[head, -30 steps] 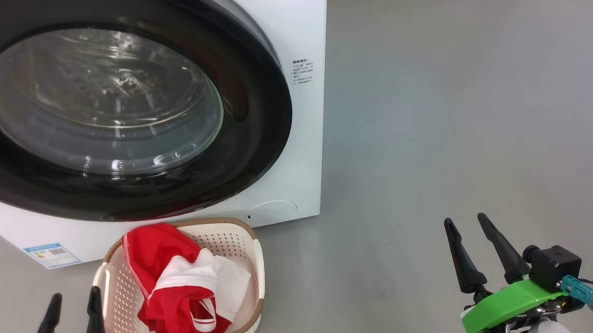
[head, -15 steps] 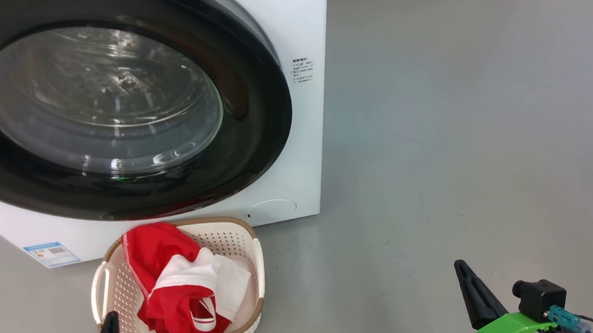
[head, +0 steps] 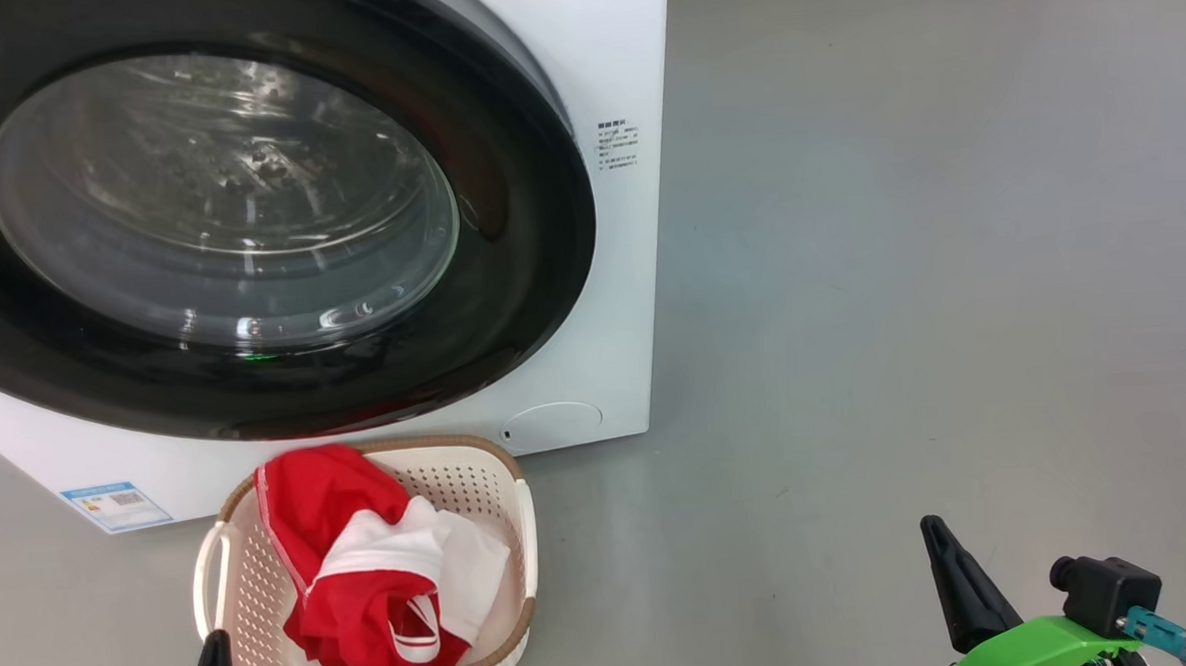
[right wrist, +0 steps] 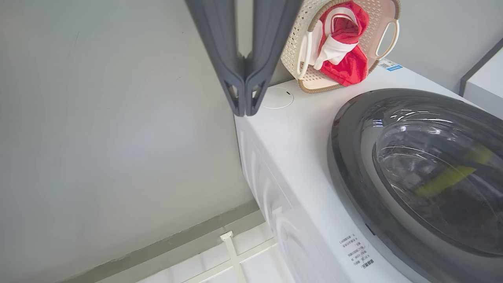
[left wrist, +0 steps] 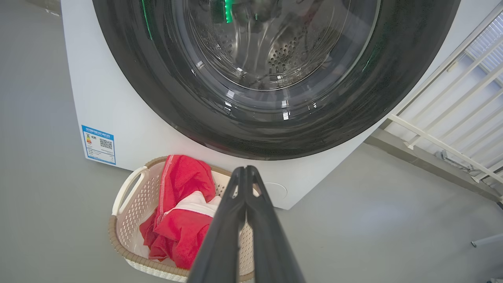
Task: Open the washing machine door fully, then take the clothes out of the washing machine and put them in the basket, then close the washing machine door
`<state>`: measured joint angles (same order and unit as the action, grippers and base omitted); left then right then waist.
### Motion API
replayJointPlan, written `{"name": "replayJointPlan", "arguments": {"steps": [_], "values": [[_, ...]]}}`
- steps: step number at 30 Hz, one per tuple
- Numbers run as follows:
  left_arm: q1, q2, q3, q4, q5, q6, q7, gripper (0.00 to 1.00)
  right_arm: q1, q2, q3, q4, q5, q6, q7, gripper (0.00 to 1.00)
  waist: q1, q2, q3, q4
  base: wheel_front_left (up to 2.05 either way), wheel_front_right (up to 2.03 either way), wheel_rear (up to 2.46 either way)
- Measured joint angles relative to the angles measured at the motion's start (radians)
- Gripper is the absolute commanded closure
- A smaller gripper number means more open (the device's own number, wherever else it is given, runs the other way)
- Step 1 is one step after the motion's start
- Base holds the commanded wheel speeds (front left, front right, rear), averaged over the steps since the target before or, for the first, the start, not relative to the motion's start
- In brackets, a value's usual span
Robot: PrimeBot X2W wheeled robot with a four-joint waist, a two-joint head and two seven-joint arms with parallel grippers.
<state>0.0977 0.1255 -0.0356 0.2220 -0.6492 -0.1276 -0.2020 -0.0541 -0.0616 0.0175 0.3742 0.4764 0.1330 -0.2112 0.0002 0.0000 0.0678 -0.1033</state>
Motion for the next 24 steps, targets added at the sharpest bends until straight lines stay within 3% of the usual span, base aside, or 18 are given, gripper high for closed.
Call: {"name": "replayJointPlan", "arguments": {"steps": [24], "values": [[-0.026,-0.009,0.016,0.008,-0.209,0.000,0.062,1.00,-0.001,-0.001,-0.029,-0.021,0.235,0.000,0.062,1.00,-0.0001,0.0000,-0.014,0.022,0.00,0.00,0.00]]}}
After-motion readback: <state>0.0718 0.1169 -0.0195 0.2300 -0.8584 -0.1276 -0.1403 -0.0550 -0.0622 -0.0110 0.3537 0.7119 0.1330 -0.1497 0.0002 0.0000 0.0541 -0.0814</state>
